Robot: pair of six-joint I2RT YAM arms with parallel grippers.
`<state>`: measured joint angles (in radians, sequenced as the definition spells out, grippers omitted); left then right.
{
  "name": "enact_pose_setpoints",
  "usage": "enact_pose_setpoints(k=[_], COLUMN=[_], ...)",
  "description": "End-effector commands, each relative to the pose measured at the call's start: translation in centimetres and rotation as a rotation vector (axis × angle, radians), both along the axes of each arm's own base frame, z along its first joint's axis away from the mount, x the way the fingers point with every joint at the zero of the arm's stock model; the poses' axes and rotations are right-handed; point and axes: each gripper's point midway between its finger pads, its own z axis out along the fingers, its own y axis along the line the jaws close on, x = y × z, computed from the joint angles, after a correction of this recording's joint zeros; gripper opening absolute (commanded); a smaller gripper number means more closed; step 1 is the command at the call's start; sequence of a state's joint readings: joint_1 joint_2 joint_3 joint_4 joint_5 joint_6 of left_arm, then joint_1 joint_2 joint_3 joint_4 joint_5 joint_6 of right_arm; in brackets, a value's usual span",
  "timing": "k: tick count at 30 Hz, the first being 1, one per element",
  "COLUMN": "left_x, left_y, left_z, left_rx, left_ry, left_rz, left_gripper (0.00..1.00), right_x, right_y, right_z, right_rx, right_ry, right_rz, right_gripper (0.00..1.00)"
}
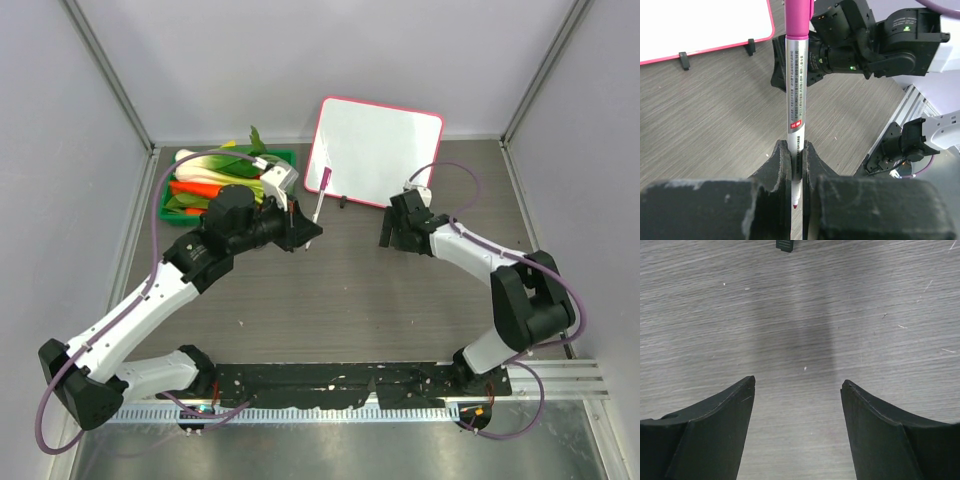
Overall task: Write a sentence on the whiteboard
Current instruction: Move the whiteboard stand to the center of the board.
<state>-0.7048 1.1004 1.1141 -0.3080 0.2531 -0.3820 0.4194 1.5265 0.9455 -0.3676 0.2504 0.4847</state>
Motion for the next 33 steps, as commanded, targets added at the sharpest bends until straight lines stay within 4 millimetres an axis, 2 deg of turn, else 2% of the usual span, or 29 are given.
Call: enact_pose_setpoints(k=[1, 10, 13, 18, 20, 24, 27, 30, 33], left_x=[-0.2, 0.4, 0.4, 0.6, 0.7, 1.3, 1.3, 1.5, 1.6], left_y=[0.5, 1.3, 1.4, 1.7, 1.8, 2.6, 2.6, 2.5, 2.3], left_z=[0.8, 0.3, 0.3, 0.3, 0.4, 0.3, 0.4, 0.1, 0.1], left_rx=[-0.010, 0.016, 0.024, 0.041, 0.046, 0.052, 0.052, 0.061, 0.064], left_ry=[-0.030, -0.045, -0.049, -0.059, -0.067, -0.082, -0.088, -0.083, -0.079], left_rz=[0.016, 0.064, 0.063, 0.074, 0.082, 0.132, 0.136, 0.136, 0.131], left_gripper=[0.00, 0.00, 0.00, 0.00, 0.00, 0.00, 0.00, 0.00, 0.00], right_x=[2.8, 6.0, 7.3, 8.6, 9.0, 9.8, 10.1, 10.3, 10.4], right_y=[0.2, 0.9, 1.3, 0.0, -0.3, -0.9, -0.9, -0.6, -0.1], right_z=[0.9, -2.1, -3.3, -4.4, -4.9, -5.5, -6.0, -6.5, -7.0], right_rx=[-0.001, -0.030, -0.039, -0.052, -0.016, 0.009, 0.009, 0.019, 0.036], right_ry=[-0.108, -0.103, -0.081, -0.061, -0.047, -0.037, -0.031, -0.020, -0.016], right_rz=[-0.047, -0.087, -0.084, -0.128, -0.137, -0.141, -0.130, -0.116, -0.101], right_gripper=[0.73, 0.72, 0.66, 0.62, 0.57, 0.54, 0.52, 0.45, 0.42])
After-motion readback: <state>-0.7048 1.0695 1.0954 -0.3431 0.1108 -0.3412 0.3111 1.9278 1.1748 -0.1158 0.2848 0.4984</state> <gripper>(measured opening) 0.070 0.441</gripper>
